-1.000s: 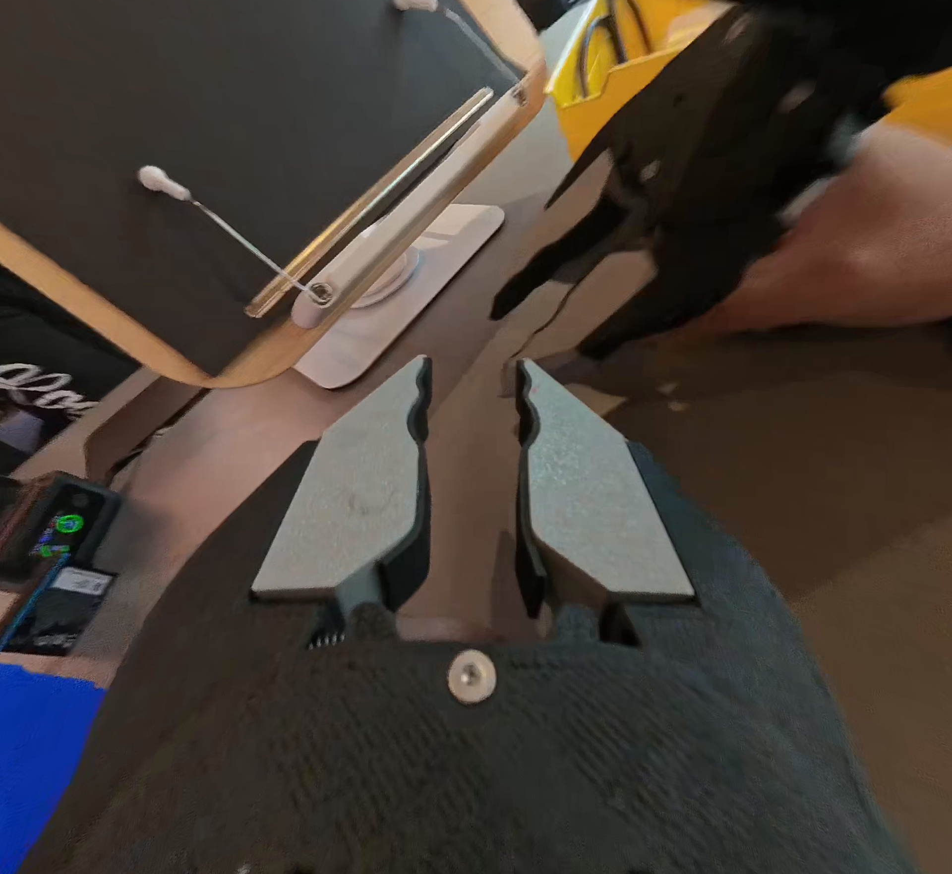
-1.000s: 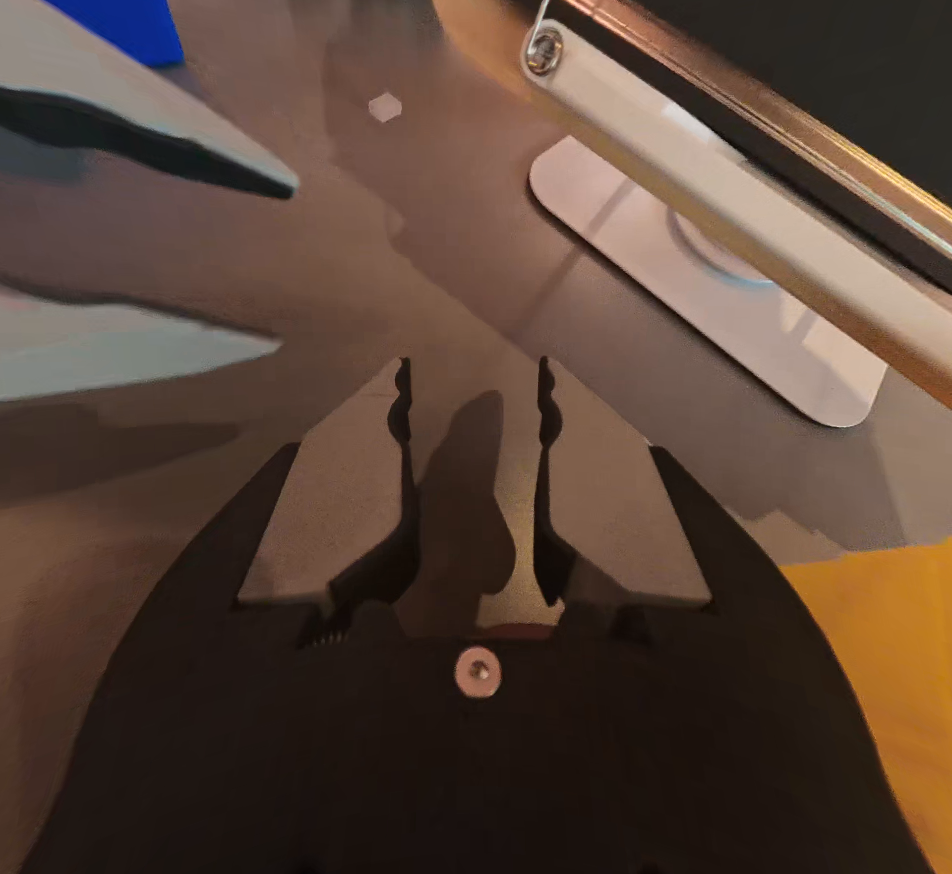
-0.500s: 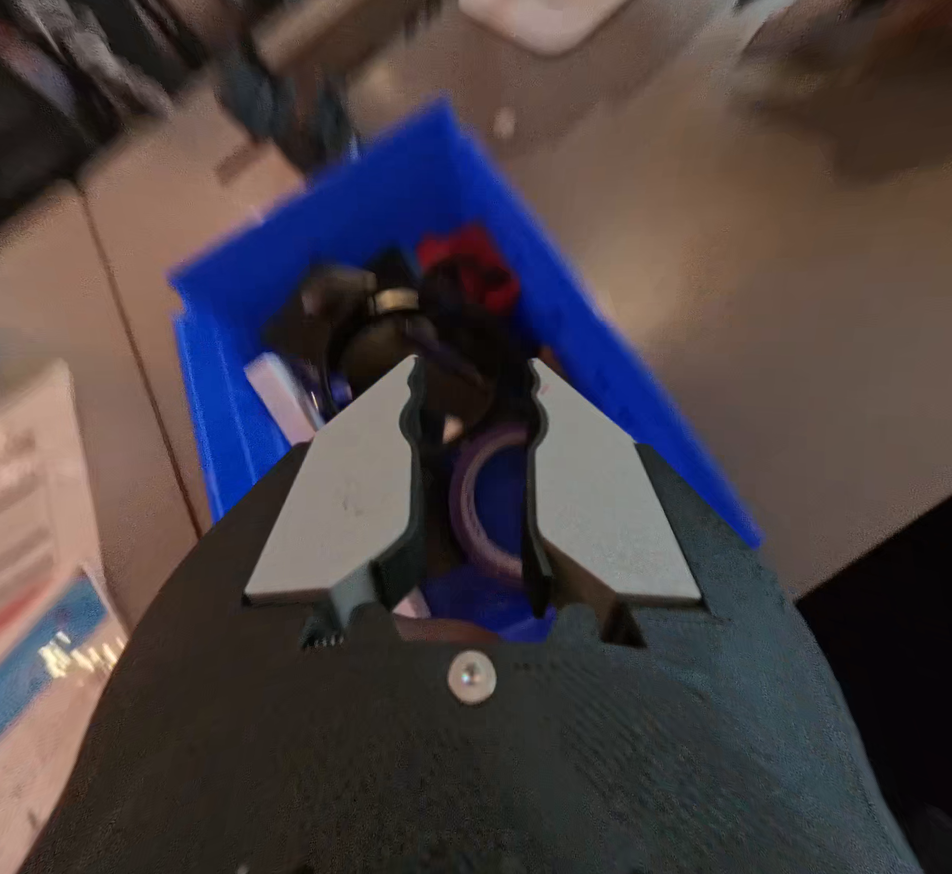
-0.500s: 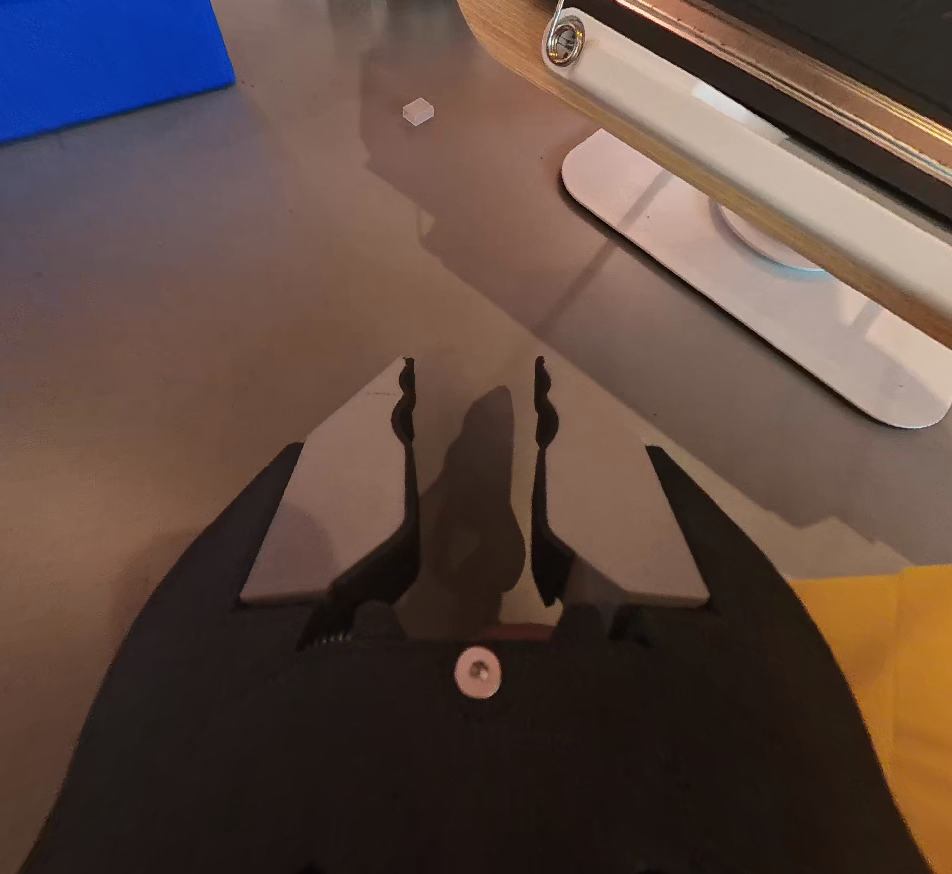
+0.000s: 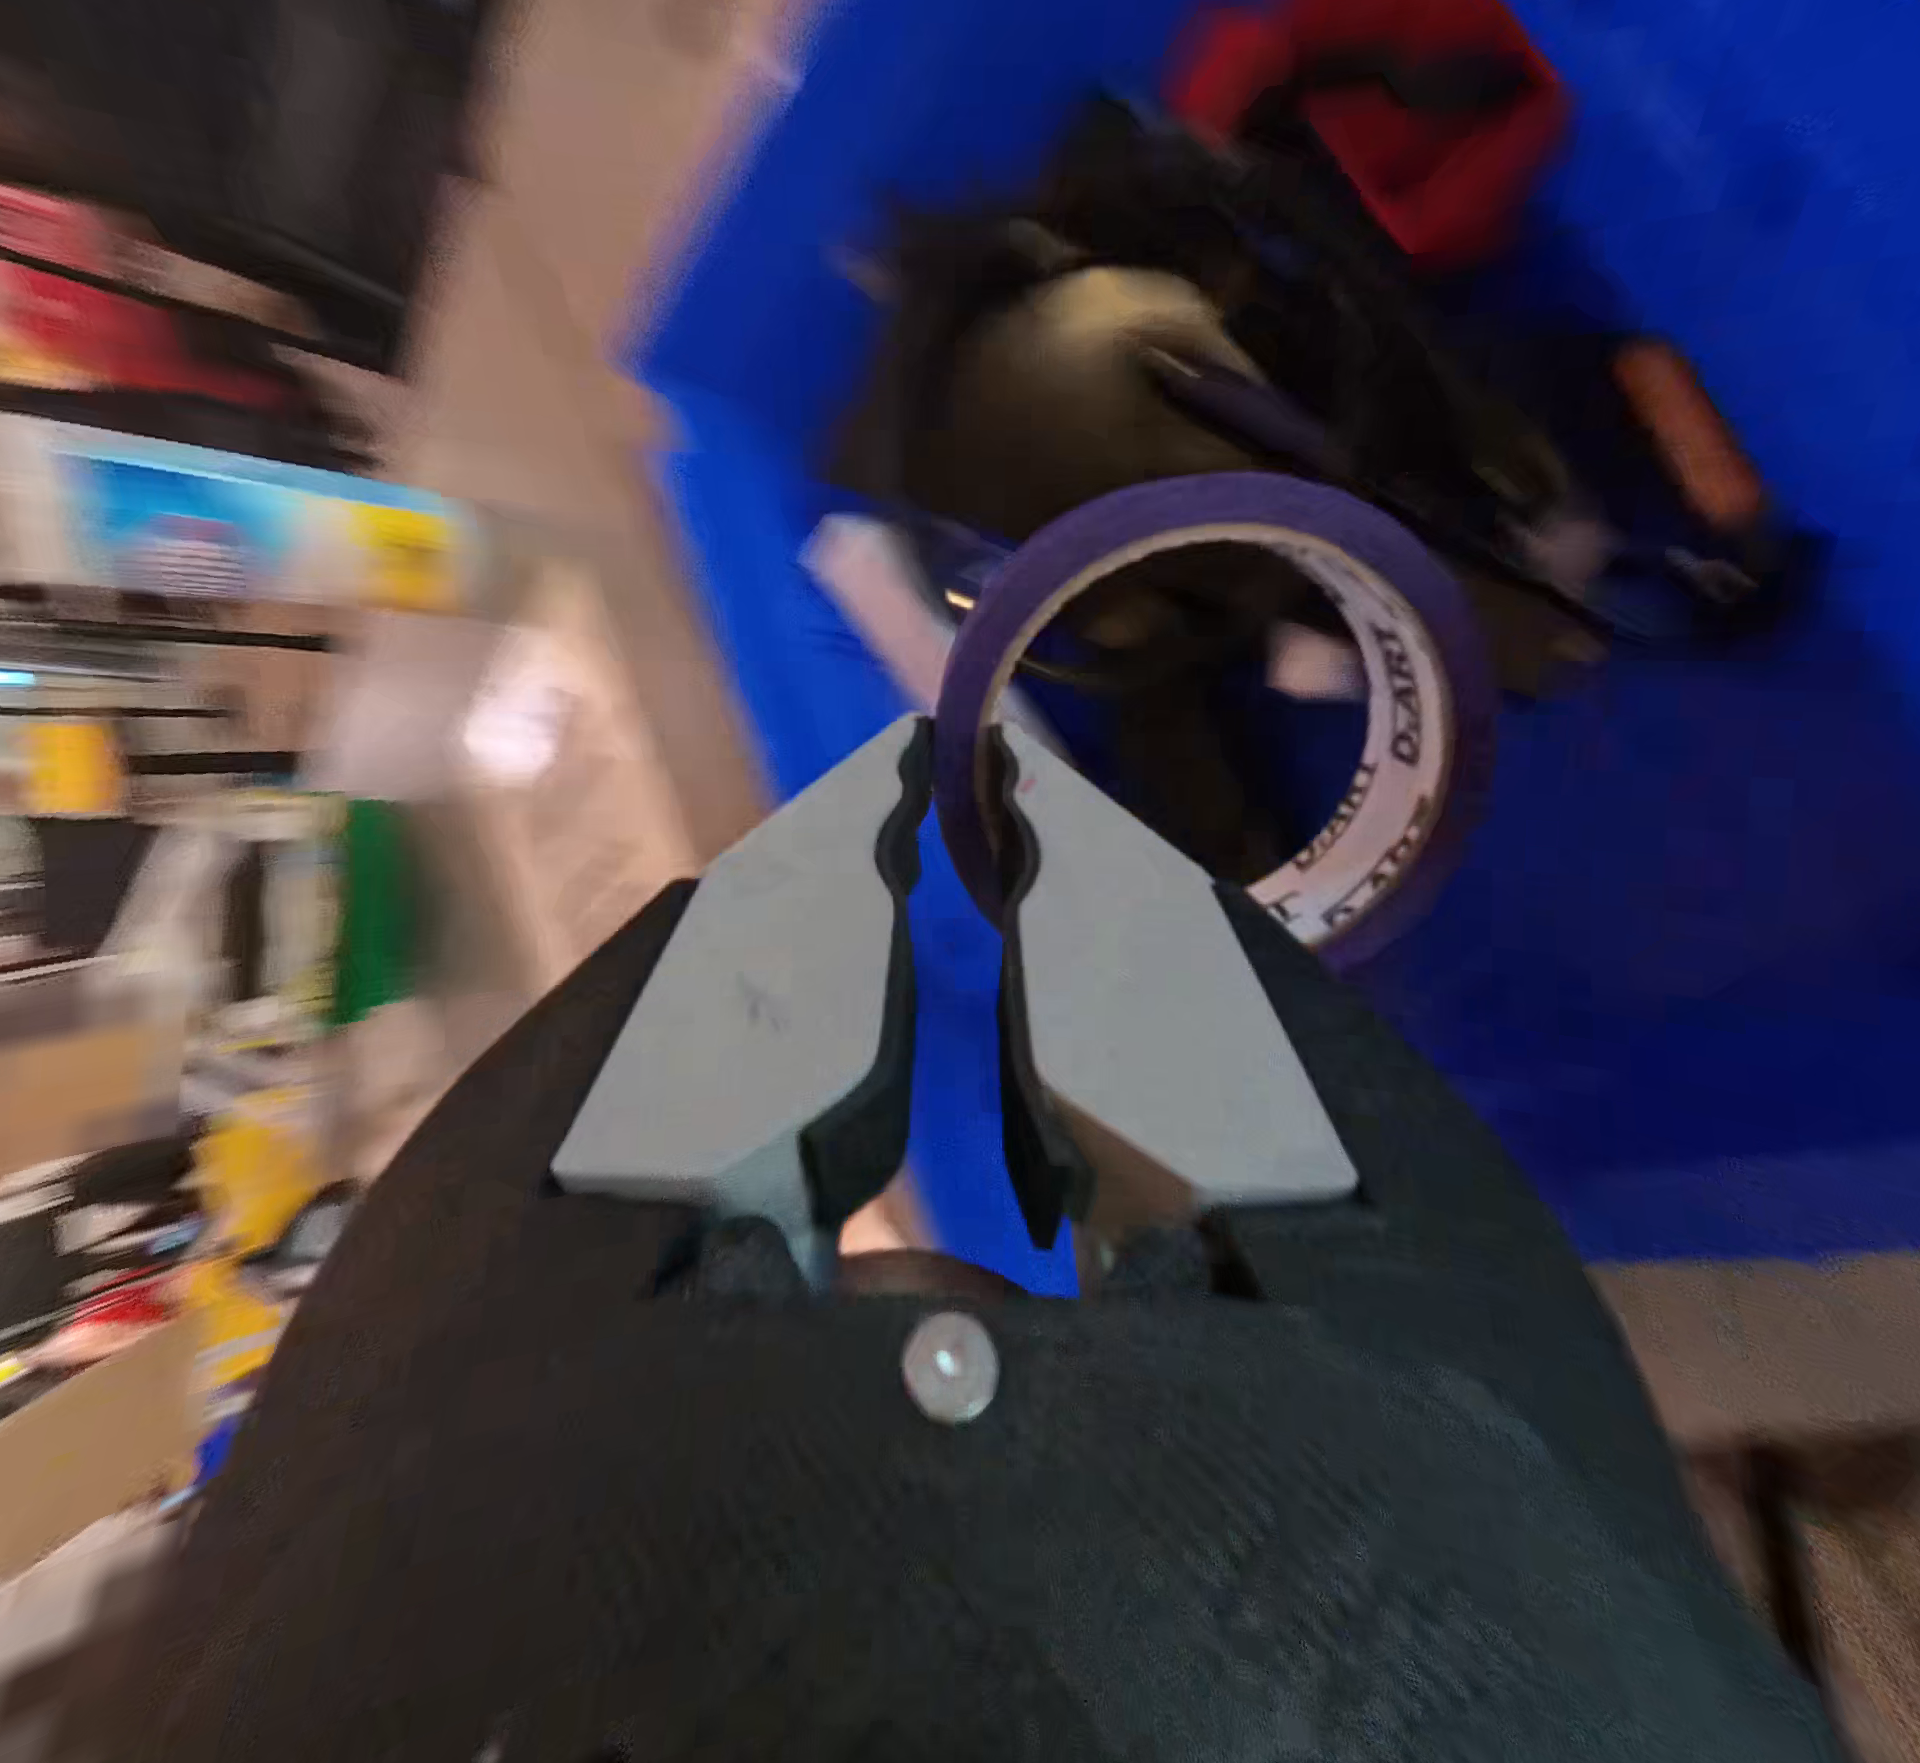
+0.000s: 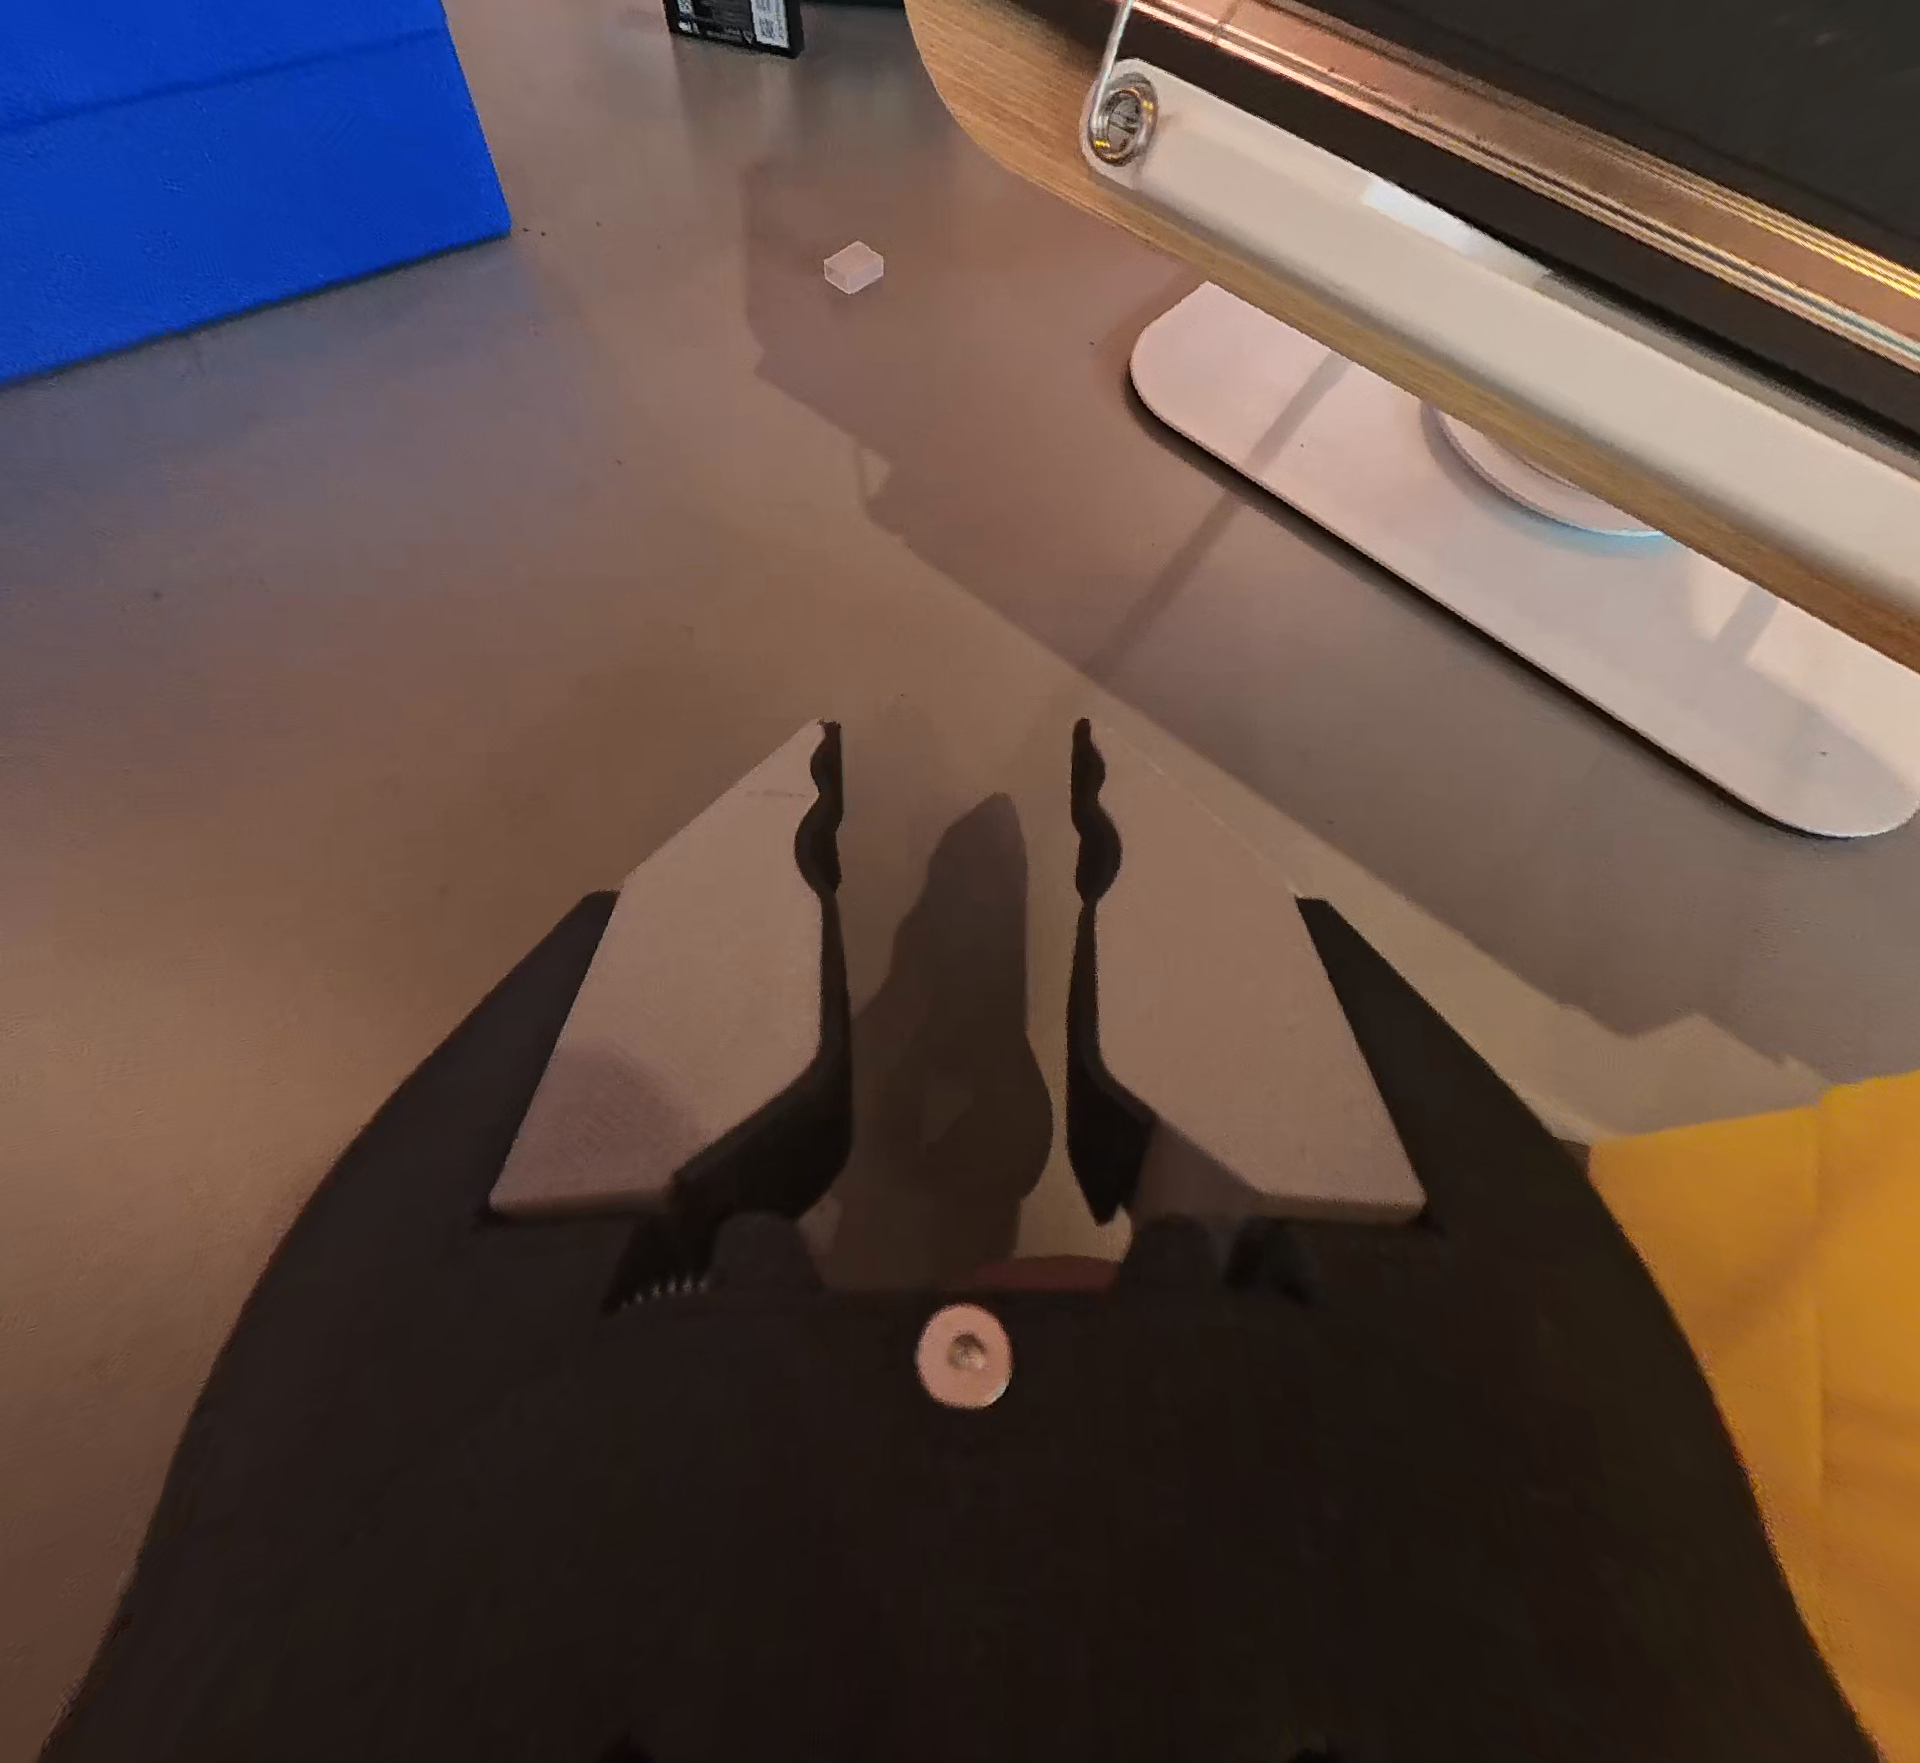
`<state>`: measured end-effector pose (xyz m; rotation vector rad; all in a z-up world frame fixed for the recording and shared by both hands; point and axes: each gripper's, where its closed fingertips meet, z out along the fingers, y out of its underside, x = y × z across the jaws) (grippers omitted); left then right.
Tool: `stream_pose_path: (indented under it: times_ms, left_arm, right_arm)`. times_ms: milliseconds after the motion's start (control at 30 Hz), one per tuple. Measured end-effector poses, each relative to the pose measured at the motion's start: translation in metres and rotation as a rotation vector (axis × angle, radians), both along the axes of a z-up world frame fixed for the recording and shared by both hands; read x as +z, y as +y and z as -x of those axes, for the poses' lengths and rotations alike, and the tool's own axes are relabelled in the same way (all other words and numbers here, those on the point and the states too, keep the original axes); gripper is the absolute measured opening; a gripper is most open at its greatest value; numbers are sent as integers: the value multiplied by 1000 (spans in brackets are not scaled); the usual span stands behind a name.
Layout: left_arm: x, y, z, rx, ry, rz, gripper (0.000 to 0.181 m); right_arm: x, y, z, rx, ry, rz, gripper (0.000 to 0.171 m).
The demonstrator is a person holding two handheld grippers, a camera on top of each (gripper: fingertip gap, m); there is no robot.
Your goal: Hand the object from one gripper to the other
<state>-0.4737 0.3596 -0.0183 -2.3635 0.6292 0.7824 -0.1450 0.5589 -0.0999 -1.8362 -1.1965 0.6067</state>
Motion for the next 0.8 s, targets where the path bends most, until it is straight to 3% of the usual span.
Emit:
stream_pose_path:
  times_ms: [33, 133, 200, 267, 333, 400, 500, 567, 633, 700, 800]
  left_arm:
    - [36, 7, 2, 2, 74, -130, 8]
    - [134, 17, -18, -65, 245, -486, 8]
    - [170, 24, -55, -164, 231, -622, 7]
    - [183, 39, -116, -326, 97, -707, 8]
    - [179, 57, -178, -457, -60, -756, 7]
    - [164, 75, -236, -576, -209, -783, 7]
    - [131, 104, -297, -679, -300, -808, 7]
    - [115, 120, -319, -712, -338, -825, 8]
    - [105, 129, -339, -792, -359, -850, 8]
    - [92, 141, -349, -829, -360, -831, 8]
    - [77, 153, -350, -883, -491, -815, 8]
  right_arm:
    - [2, -2, 1, 16, 19, 10, 40]
    - [14, -16, 10, 114, 113, 52, 41]
    - [31, -36, 18, 240, 221, 120, 43]
    - [60, -72, 21, 447, 378, 256, 47]
    - [92, -99, 14, 609, 518, 366, 59]
    - [121, -117, -2, 738, 622, 420, 59]
    - [153, -133, -27, 871, 746, 428, 66]
    - [156, -139, -36, 906, 736, 423, 70]
    - [143, -136, -34, 872, 652, 411, 58]
    - [138, -129, -32, 838, 644, 396, 65]
    - [143, -121, -38, 837, 678, 357, 46]
